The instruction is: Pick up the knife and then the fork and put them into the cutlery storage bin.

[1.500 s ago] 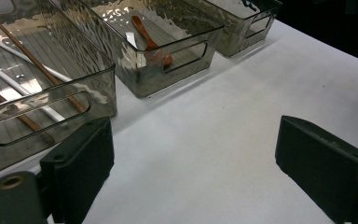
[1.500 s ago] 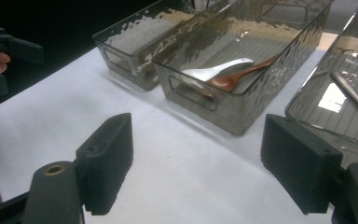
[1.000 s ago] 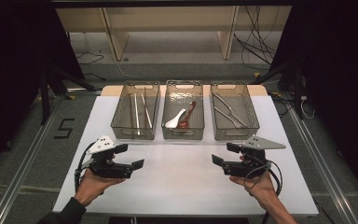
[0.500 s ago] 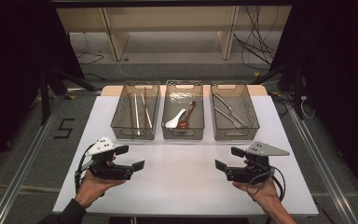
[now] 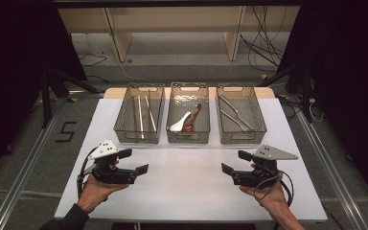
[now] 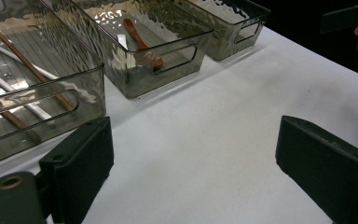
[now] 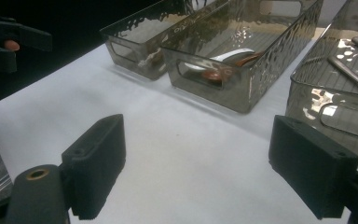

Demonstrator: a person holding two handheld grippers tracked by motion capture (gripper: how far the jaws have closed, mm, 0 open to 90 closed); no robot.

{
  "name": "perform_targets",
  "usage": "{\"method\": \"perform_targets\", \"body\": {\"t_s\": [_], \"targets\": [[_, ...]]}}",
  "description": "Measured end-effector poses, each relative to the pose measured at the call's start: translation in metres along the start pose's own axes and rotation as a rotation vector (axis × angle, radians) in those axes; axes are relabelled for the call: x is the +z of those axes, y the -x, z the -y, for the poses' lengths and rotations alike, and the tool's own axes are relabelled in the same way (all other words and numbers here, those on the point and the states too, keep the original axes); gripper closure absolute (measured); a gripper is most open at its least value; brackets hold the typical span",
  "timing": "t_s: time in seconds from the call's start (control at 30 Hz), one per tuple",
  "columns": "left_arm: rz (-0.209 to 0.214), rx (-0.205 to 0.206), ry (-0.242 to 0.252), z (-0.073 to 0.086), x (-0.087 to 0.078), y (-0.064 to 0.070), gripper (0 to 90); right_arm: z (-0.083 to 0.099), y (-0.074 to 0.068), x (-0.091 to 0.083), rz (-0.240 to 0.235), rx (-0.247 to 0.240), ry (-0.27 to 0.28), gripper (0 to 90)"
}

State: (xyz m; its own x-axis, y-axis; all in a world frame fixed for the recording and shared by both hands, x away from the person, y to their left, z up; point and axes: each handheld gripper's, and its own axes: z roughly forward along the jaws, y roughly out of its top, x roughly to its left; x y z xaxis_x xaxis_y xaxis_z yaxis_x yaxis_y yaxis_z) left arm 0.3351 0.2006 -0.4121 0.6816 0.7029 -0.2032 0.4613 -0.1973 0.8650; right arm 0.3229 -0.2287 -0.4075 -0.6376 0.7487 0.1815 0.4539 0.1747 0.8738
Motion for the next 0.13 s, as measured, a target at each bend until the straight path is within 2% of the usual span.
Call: {"method": "perform_targets", "body": {"t_s": [0.13], "targets": [[-0.003,-0.001,0.002,-0.0001,-0.0002,-0.0005,10.8,0.0001,0.0000,0.0006,0.000,-0.003,-0.005,19.6]]}}
